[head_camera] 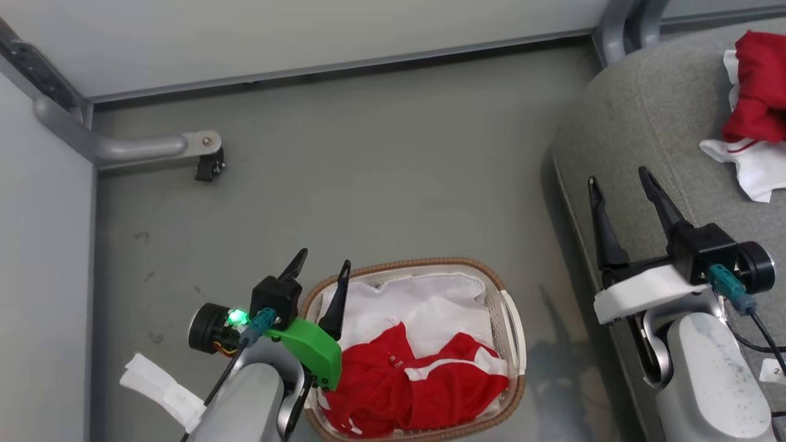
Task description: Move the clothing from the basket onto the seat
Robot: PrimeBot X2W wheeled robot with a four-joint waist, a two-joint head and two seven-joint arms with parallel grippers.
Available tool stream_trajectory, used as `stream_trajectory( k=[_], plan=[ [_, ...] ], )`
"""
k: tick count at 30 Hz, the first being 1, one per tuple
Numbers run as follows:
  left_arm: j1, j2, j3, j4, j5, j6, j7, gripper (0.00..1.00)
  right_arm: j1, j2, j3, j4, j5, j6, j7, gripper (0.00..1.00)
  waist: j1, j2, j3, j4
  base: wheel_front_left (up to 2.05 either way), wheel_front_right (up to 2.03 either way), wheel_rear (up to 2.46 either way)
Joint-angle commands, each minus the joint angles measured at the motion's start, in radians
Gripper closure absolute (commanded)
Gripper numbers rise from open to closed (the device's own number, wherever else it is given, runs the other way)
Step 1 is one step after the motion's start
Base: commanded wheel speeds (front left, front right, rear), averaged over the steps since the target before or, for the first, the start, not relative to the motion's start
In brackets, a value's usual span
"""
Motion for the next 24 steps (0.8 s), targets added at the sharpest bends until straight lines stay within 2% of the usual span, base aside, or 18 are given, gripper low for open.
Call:
stream_trajectory(
  k=[1, 6, 7, 11, 17, 24],
  plan=[
    [-0.04, 0.004, -0.015, 0.029, 0.004, -0.006, 0.001, 0.0, -0.025, -0.004, -0.004, -0.009, -0.003, -0.001, -0.005, 0.0, 0.0, 0.0, 0.15, -0.064, 0.0, 0.0, 0.0],
    [-0.116, 0.005, -0.11, 0.141, -0.01, -0.016, 0.001, 0.0, -0.073, -0.003, -0.005, -0.023, 0.008, -0.001, -0.005, 0.0, 0.0, 0.0, 0.248, -0.101, 0.0, 0.0, 0.0],
    [-0.138, 0.004, -0.168, 0.173, 0.001, -0.018, 0.001, 0.0, -0.088, -0.003, 0.002, -0.028, 0.014, -0.001, -0.005, 0.0, 0.0, 0.0, 0.281, -0.116, 0.0, 0.0, 0.0],
    [-0.164, 0.005, -0.264, 0.219, -0.018, -0.025, 0.001, 0.0, -0.107, -0.003, 0.018, -0.033, 0.027, -0.001, -0.005, 0.0, 0.0, 0.0, 0.333, -0.147, 0.0, 0.0, 0.0],
    [-0.2, 0.005, -0.406, 0.31, 0.009, -0.029, 0.013, 0.0, -0.131, -0.003, 0.049, -0.044, 0.05, -0.001, -0.005, 0.0, 0.0, 0.0, 0.403, -0.189, 0.0, 0.0, 0.0],
    [-0.25, 0.005, -0.511, 0.415, 0.025, -0.033, 0.029, 0.0, -0.161, -0.003, 0.078, -0.06, 0.116, -0.001, -0.005, 0.0, 0.0, 0.0, 0.481, -0.234, 0.0, 0.0, 0.0]
  ],
)
